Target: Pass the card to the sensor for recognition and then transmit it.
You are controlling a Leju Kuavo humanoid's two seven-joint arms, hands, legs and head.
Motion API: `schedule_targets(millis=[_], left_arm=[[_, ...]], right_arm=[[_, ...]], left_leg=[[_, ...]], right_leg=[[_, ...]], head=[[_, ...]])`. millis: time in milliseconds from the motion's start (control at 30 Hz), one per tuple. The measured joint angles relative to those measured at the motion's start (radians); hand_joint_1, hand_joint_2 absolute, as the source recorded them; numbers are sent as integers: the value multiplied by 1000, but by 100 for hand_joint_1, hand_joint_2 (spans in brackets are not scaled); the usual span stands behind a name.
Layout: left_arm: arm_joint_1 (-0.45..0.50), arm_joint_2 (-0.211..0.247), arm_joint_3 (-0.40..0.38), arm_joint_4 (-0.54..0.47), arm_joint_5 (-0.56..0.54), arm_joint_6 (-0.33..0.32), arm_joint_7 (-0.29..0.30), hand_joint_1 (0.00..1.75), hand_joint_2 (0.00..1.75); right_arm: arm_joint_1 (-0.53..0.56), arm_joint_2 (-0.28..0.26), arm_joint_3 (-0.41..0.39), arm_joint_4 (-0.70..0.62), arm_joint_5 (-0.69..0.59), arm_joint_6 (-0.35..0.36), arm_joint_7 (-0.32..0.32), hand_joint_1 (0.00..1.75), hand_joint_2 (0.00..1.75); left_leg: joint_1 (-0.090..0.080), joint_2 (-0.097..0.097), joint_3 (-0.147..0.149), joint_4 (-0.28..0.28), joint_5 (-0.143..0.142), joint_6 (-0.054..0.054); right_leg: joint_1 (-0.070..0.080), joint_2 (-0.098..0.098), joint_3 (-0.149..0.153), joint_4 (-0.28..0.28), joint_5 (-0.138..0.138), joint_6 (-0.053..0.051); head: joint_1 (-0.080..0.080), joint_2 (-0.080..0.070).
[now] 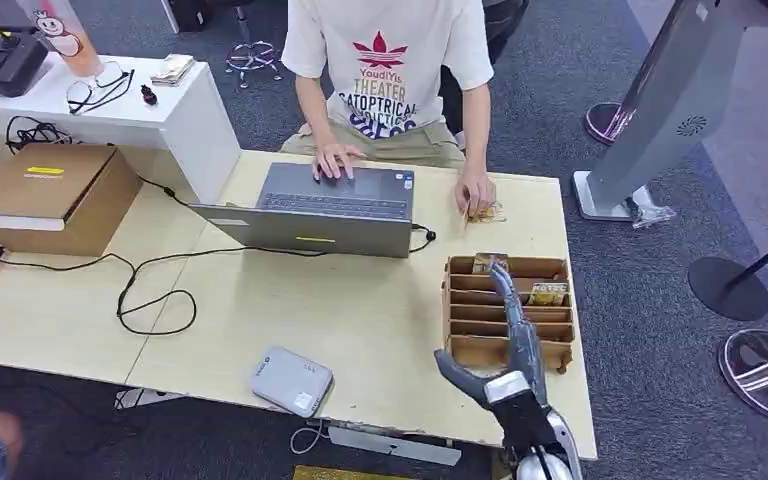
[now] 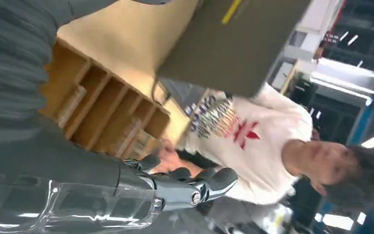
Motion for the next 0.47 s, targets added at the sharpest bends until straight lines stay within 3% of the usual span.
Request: schedule_targets(millis=[100,467], left_arm=[[-1,0,0,0,-5,0,0,0,0],[-1,-5,0,0,-18,-6,0,0,0]], right_arm=[[27,0,-7,6,-50,37,-2,0,175],[64,8,-14,23,-85,71,-10,0,175]], left_leg=[[0,0,0,0,0,0],[0,0,0,0,0,0]], right_leg=[[0,0,0,0,0,0],[0,0,0,0,0,0]], head=[[0,0],[0,0]])
